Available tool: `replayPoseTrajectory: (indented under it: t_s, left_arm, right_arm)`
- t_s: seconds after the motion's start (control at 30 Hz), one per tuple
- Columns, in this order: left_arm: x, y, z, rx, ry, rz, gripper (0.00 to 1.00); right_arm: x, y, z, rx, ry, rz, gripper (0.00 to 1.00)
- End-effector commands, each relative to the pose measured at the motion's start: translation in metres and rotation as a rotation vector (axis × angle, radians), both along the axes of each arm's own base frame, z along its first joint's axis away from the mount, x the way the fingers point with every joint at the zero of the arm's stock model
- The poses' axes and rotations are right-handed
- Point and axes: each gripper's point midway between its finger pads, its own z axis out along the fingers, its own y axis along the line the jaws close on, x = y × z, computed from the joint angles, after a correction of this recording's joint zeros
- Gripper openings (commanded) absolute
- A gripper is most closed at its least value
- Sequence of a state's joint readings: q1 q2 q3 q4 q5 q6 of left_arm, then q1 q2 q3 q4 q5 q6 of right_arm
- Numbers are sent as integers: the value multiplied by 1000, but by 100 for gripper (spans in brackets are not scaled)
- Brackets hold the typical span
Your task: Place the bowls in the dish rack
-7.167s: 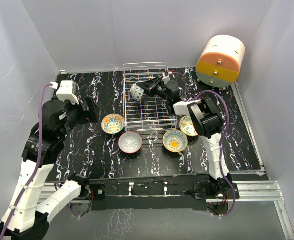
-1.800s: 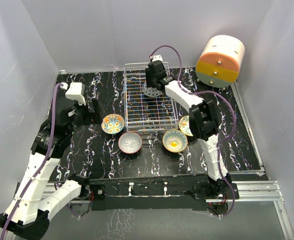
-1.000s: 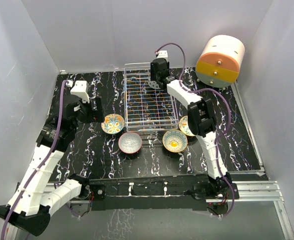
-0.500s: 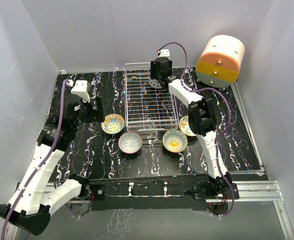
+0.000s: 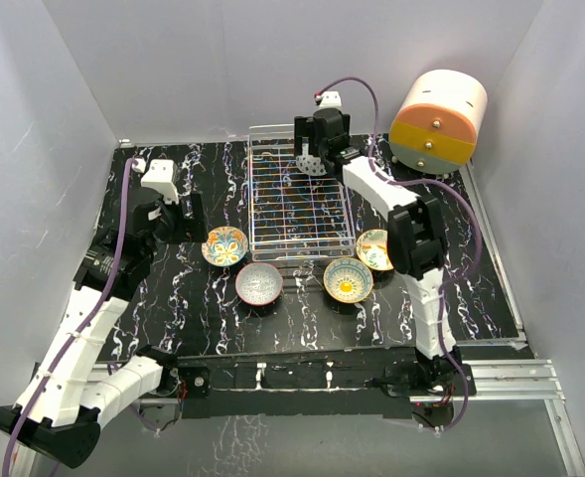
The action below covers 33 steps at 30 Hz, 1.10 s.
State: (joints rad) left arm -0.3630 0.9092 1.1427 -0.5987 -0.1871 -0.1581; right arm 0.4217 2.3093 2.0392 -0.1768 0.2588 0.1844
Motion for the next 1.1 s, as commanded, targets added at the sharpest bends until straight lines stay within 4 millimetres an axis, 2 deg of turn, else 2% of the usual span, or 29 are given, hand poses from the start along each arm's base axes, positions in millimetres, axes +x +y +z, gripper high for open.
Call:
replayPoseTrajectory:
  t_s: [0.0,0.1,0.23,0.33,0.4,0.47,0.6,0.7,0.8,0.9,0.97,1.07]
  left_arm:
    - [2,-1,5,-9,-20,3,97]
    - [2,-2,8,-11,-26,-5,97]
    - [3,-4,11,-10,-38,-16,97]
    - [1,-4,12,-13,-47,-26,97]
    - [-1,-5,12,-17,-51,-36,97]
    - [-2,-5,11,-23,-59,-36,97]
    - [-3,-6,2,-32,-50,-33,97]
    - [-4,-7,-2,-44,-41,-33,97]
    - [-6,-6,-5,-53,-41,-23,97]
    - [-9,-5,-5,-70,-45,-15,97]
    - [-11,-5,-6,-82,-43,-11,97]
    - [-15,-4,-7,-91,-35,-3,97]
  right_arm:
    - [-40,-1,118,87,-174,32,99]
    - [-78,-16,116,101,-99,20,99]
    - [-146,-54,116,98,-26,-39,99]
    - [-201,-75,104,98,58,-41,99]
    - [-240,-85,88,92,142,-23,99]
    - [-280,-85,72,74,220,8,99]
    - [-368,-58,41,2,345,93,99]
    - [-418,-43,17,36,422,102,97]
    - [-449,-38,-11,33,471,121,95]
    - [-465,-29,-38,-26,502,149,96]
    - [-466,-26,-50,-79,497,145,96]
    - [-453,-28,-60,-149,452,93,96]
